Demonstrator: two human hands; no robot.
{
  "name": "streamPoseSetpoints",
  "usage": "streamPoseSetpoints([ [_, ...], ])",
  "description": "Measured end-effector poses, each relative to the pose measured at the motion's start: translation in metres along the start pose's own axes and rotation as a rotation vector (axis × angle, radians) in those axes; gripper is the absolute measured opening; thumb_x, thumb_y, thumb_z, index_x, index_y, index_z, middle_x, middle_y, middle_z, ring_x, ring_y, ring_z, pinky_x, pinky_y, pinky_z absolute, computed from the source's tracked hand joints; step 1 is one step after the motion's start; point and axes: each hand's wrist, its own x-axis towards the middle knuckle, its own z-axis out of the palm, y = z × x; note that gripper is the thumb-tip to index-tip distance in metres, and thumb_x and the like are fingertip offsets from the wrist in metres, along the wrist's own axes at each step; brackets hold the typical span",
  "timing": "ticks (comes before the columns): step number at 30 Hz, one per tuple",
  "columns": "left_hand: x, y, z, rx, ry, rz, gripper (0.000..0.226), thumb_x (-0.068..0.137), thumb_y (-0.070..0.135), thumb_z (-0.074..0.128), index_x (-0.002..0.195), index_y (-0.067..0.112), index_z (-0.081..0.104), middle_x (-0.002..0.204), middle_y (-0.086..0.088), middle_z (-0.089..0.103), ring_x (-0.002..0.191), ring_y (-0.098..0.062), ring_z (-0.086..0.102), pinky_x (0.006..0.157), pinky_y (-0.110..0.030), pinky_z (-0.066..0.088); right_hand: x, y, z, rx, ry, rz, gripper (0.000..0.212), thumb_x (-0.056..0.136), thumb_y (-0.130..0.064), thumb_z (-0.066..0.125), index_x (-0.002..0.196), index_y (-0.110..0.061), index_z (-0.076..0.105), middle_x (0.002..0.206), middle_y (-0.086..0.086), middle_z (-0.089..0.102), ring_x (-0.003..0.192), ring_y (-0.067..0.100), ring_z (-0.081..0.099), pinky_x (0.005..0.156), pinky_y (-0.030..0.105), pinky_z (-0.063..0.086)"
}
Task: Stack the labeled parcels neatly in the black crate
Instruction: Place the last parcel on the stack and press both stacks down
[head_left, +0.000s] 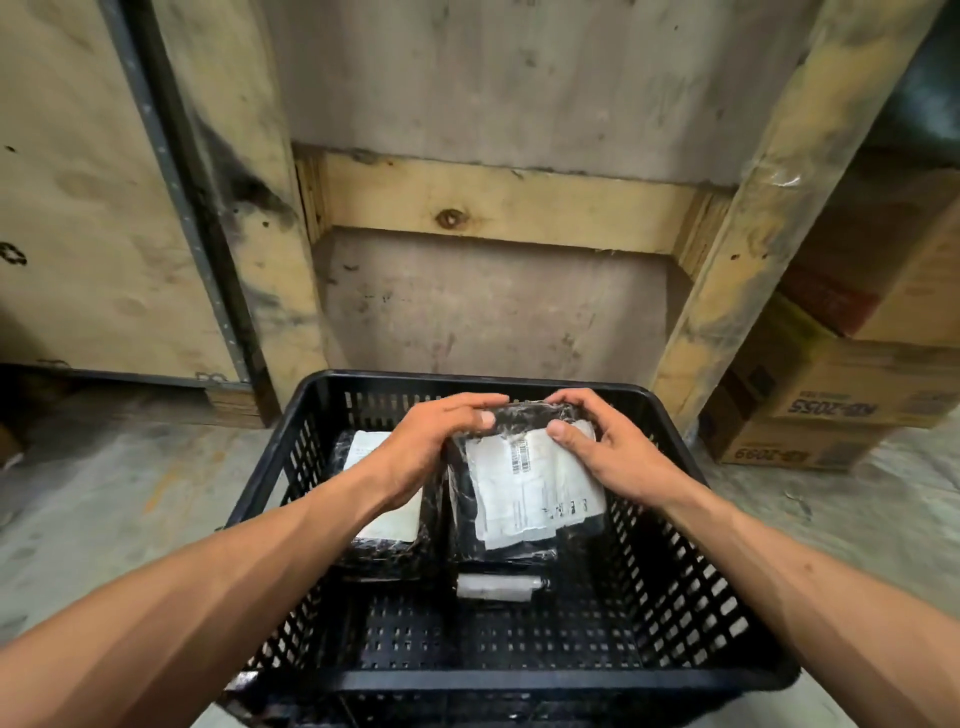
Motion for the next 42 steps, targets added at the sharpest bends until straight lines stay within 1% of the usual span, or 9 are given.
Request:
streamPoseSetpoints([
  [4,0.003,0.0,0.006,0.139,0.13,0.168,0.064,0.072,0.015,0.088,0.126,0.045,0.068,0.128,0.01,0.07,0.113,-0.009,0.069,0.091,-0.022,0.056,0.006,-0.013,-0.001,-0.014,0.088,-0.025,0.025,0.098,-0.034,0.069,0.122,-0.031,0.064,0.112,-0.008,0.074,0.091,0.009,0.075,0.079,0.033,0.063],
  [9,0.011,0.017,0.002,0.188,0.236,0.262,0.074,0.073,0.023,0.091,0.134,0.049,0.06,0.124,0.036,0.054,0.107,0.031,0.049,0.083,0.001,0.044,0.01,-0.021,-0.005,-0.155,0.059,0.024,0.032,0.093,-0.056,0.065,0.122,-0.046,0.056,0.124,-0.006,0.068,0.102,0.016,0.072,0.088,0.038,0.061],
  [12,0.014,0.028,-0.007,0.18,0.146,0.261,0.057,0.075,0.016,0.089,0.124,0.04,0.071,0.108,0.026,0.073,0.101,0.013,0.066,0.08,-0.01,0.052,0.006,-0.028,-0.011,-0.235,-0.072,0.031,0.043,0.086,-0.066,0.066,0.121,-0.053,0.045,0.142,-0.002,0.051,0.119,0.011,0.059,0.081,0.013,0.053],
  [15,0.013,0.034,-0.017,0.141,0.039,0.24,0.053,0.077,0.012,0.086,0.123,0.034,0.072,0.112,0.005,0.077,0.1,-0.013,0.074,0.078,-0.023,0.058,0.004,-0.035,-0.01,-0.166,-0.117,-0.01,0.059,0.086,-0.06,0.073,0.135,-0.061,0.041,0.153,-0.007,0.042,0.136,0.005,0.047,0.102,0.023,0.043],
  [18,0.014,0.037,-0.024,0.055,-0.045,0.182,0.063,0.077,0.015,0.087,0.132,0.036,0.067,0.121,-0.007,0.075,0.107,-0.026,0.073,0.082,-0.03,0.06,0.0,-0.038,-0.004,-0.17,-0.158,-0.057,0.067,0.089,-0.055,0.073,0.144,-0.068,0.036,0.146,-0.026,0.043,0.13,-0.014,0.042,0.092,0.01,0.042],
  [23,0.015,0.038,-0.02,0.1,0.031,0.196,0.064,0.074,0.037,0.089,0.133,0.044,0.065,0.131,0.019,0.067,0.123,-0.006,0.063,0.093,-0.023,0.055,-0.004,-0.032,0.008,0.091,-0.061,-0.074,0.054,0.098,-0.029,0.07,0.144,-0.053,0.053,0.135,-0.035,0.059,0.117,-0.01,0.063,0.085,0.013,0.055],
  [31,0.01,0.034,-0.018,0.063,0.065,0.174,0.08,0.069,0.033,0.094,0.137,0.055,0.056,0.127,0.026,0.068,0.11,-0.007,0.07,0.079,-0.031,0.062,0.002,-0.033,0.007,0.277,0.294,-0.092,0.05,0.1,-0.021,0.068,0.143,-0.045,0.057,0.133,-0.031,0.063,0.124,-0.007,0.059,0.092,0.011,0.051],
  [37,0.017,0.032,-0.008,0.012,0.073,0.174,0.059,0.073,0.002,0.087,0.121,0.033,0.074,0.118,0.001,0.074,0.097,-0.017,0.074,0.07,-0.029,0.06,-0.012,-0.023,-0.006,0.039,0.079,-0.046,0.076,0.094,-0.048,0.073,0.154,-0.061,0.028,0.153,-0.024,0.05,0.137,-0.004,0.05,0.114,0.026,0.042],
  [42,0.015,0.033,-0.01,0.061,-0.005,0.171,0.06,0.073,0.007,0.084,0.125,0.034,0.07,0.124,-0.003,0.072,0.099,-0.018,0.074,0.07,-0.03,0.059,-0.015,-0.024,-0.009,-0.045,-0.006,-0.07,0.096,0.079,-0.056,0.084,0.151,-0.065,0.022,0.148,-0.024,0.05,0.131,0.0,0.056,0.113,0.041,0.046],
])
